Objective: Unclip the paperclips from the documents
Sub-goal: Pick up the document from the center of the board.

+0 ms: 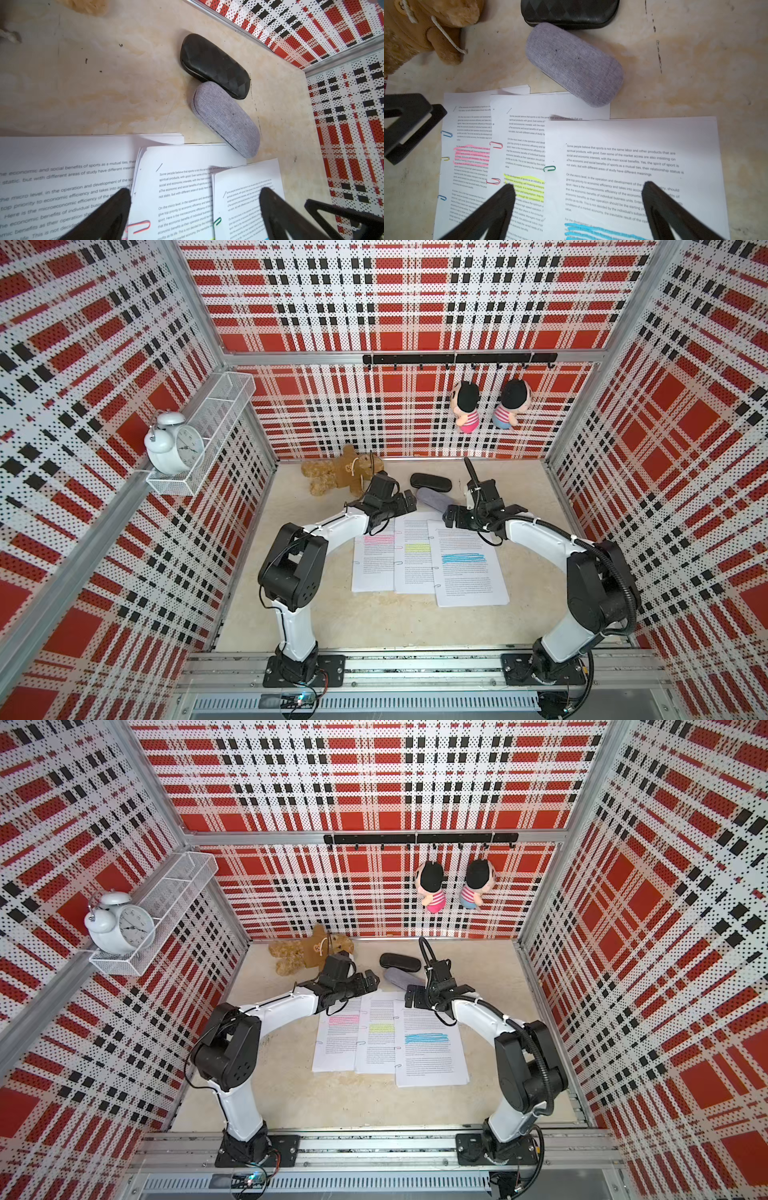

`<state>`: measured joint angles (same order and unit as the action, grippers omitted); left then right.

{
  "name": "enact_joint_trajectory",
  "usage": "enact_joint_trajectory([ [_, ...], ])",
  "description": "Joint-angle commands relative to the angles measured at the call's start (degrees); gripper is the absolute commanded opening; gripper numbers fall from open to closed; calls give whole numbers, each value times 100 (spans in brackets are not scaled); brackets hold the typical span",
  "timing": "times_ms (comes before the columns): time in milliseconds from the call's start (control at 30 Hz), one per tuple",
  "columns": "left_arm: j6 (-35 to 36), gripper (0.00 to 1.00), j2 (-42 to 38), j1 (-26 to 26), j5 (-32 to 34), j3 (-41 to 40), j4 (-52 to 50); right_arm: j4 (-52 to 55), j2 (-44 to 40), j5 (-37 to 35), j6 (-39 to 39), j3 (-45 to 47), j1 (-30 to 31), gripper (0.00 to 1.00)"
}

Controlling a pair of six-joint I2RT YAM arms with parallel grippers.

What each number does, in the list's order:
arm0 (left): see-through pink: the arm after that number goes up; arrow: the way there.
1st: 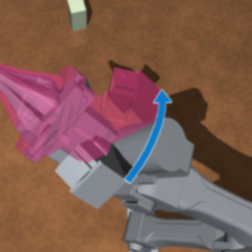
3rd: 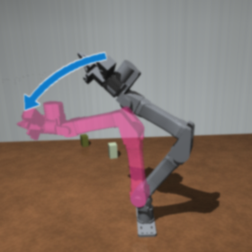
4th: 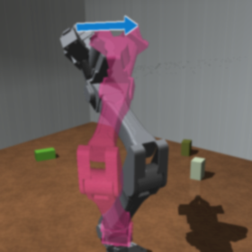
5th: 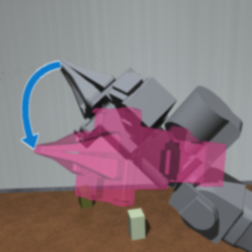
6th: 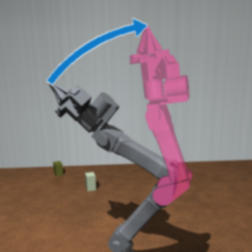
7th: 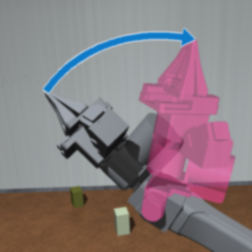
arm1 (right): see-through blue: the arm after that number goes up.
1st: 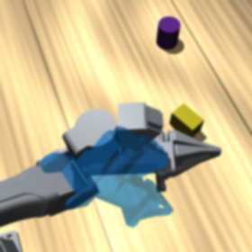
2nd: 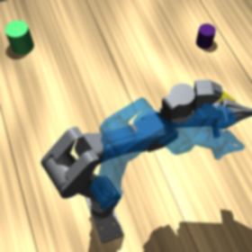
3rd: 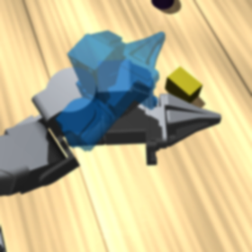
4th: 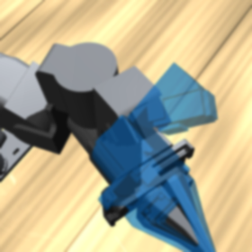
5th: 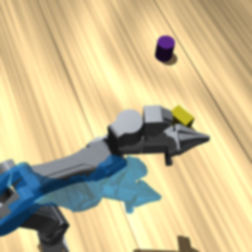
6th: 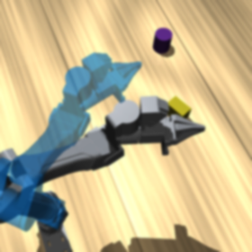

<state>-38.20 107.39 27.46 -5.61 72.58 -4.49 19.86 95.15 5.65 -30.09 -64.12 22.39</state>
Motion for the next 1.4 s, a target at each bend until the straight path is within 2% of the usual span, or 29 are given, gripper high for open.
enact_joint_trajectory([
  [0, -256, 98, 115, -3, -93, -155, 98, 184, 21, 184, -120, 176, 30, 99],
  [200, -696, 97, 200, -4, 19, -436, 185, 197, 286, 543, 73, 283, 35, 97],
  [467, -765, 93, 639, -26, -283, -323, 297, -194, 749, 950, -120, 308, 45, 89],
  [733, -990, 90, 961, -201, -762, -515, 716, -350, 1143, 1061, -360, 302, 144, 83],
  [900, -1072, 84, 1034, -303, -1092, -636, 791, -475, 1163, 1079, -499, 452, 162, 82],
  [1000, -1083, 81, 941, -325, -1387, -793, 1010, -474, 1172, 1088, -498, 494, 180, 81],
  [1167, -1509, 76, 772, -338, -2295, -1078, 2004, -466, 1186, 1043, -559, 541, 199, 81],
  [1267, -1900, 68, 620, -381, -2678, -1330, 2683, -475, 1191, 1013, -615, 585, 194, 81],
  [1367, -1990, 63, 561, -405, -2960, -1380, 2916, -513, 1181, 1000, -694, 634, 194, 81],
])
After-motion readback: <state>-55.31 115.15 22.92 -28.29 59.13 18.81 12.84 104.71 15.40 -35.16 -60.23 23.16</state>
